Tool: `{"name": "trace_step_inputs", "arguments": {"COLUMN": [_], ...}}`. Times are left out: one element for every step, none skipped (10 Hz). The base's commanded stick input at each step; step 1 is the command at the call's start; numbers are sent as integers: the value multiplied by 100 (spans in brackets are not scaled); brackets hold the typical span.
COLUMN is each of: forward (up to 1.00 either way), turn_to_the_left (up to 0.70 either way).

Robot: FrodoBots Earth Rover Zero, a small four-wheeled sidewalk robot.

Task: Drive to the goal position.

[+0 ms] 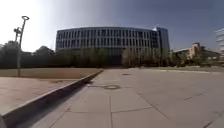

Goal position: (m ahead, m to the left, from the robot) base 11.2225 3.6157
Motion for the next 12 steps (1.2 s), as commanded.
{"name": "trace_step_inputs", "arguments": {"forward": [0, 3, 4, 4, 4, 4, -22, -33, -36, -39, -30, 0], "turn_to_the_left": [5, 4, 4, 5, 5, 5, 4, 3, 3, 2, 3, 4]}}
